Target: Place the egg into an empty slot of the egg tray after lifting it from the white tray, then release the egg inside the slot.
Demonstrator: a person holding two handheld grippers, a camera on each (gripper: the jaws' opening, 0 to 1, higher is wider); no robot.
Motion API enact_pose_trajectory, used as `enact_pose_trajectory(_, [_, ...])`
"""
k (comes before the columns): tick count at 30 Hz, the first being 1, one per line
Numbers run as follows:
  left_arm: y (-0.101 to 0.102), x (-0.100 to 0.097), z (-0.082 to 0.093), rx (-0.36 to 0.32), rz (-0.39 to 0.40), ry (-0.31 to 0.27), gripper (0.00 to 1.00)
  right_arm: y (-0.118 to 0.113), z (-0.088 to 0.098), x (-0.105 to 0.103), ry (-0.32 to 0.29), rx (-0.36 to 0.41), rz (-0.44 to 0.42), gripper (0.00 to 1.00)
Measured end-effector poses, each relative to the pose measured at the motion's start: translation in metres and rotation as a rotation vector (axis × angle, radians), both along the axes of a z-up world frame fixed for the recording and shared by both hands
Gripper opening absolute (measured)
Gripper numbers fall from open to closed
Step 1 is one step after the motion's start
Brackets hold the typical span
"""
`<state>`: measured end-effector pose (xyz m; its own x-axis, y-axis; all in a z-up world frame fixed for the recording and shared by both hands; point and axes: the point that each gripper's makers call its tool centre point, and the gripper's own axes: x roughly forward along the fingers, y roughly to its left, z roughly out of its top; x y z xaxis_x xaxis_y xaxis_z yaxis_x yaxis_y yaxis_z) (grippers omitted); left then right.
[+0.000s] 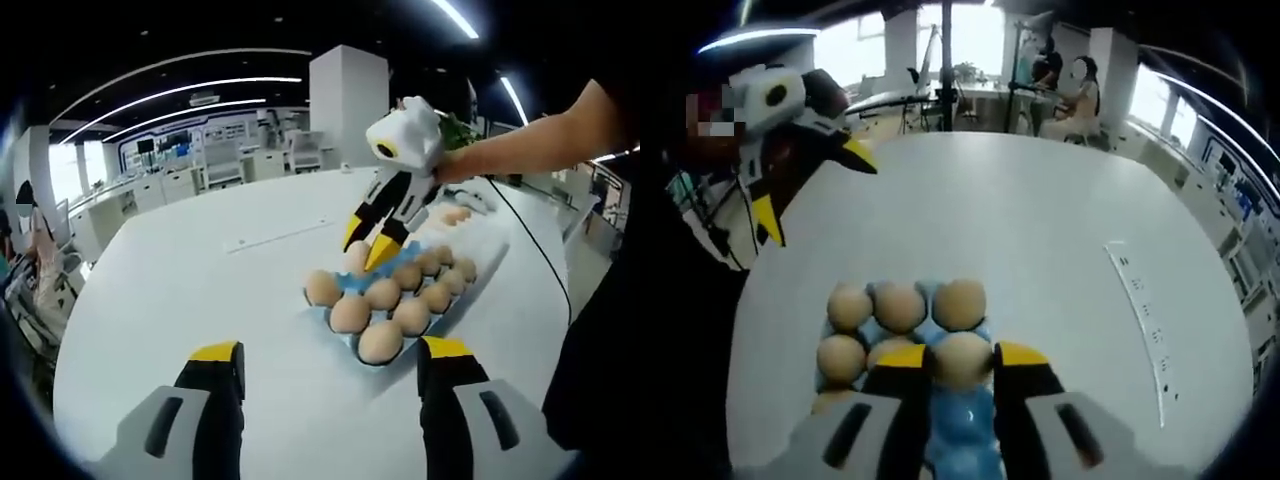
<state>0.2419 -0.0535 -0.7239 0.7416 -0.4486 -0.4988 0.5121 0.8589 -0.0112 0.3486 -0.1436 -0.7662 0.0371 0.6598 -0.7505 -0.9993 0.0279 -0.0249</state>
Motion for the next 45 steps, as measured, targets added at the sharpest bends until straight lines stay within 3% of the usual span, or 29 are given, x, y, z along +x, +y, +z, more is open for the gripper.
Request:
enact_pose_trajectory(17, [-0.004, 0.0, 0.002, -0.003, -0.003, 0.005, 0.69, 0.0, -0.025, 0.0, 0.057, -0.029, -0.017, 0.24])
enact_pose_trajectory(26, [-0.004, 0.001, 0.001, 0.002, -0.007, 0.011, 0.68, 0.003, -0.024, 0.002, 0.079, 0.029, -0.006, 0.26])
enact_pose_trajectory(27, [-0.004, 0.0, 0.0, 0.015, -0.015, 0.019, 0.67, 0.002, -0.025, 0.002, 0.078, 0.024, -0.006, 0.27])
enact_pose_trajectory(28, [-0.004, 0.0, -0.001, 0.022, -0.016, 0.018, 0.66, -0.006, -0.032, 0.002, 0.064, -0.042, 0.02, 0.28])
enact_pose_trajectory(29, [-0.005, 0.0, -0.001, 0.02, -0.016, 0.017, 0.66, 0.007, -0.023, 0.002, 0.083, 0.047, 0.002, 0.28])
enact_pose_trajectory(30, [-0.005, 0.0, 0.0, 0.013, -0.016, 0.016, 0.67, -0.002, -0.024, 0.003, 0.077, -0.001, 0.013, 0.29])
enact_pose_trajectory(31, [-0.006, 0.0, 0.003, 0.002, -0.011, 0.012, 0.67, -0.002, -0.022, 0.003, 0.061, 0.003, 0.01, 0.28])
enact_pose_trajectory(34, [-0.004, 0.001, 0.005, 0.007, -0.004, 0.004, 0.67, -0.004, -0.012, 0.003, 0.088, 0.04, -0.009, 0.29])
enact_pose_trajectory(39, [-0.005, 0.001, 0.007, 0.007, -0.006, -0.002, 0.67, -0.022, 0.009, 0.012, 0.054, 0.104, -0.064, 0.28])
enact_pose_trajectory(45, [-0.009, 0.002, 0.007, 0.003, -0.009, -0.004, 0.67, -0.066, 0.002, 0.018, 0.06, 0.079, -0.153, 0.28])
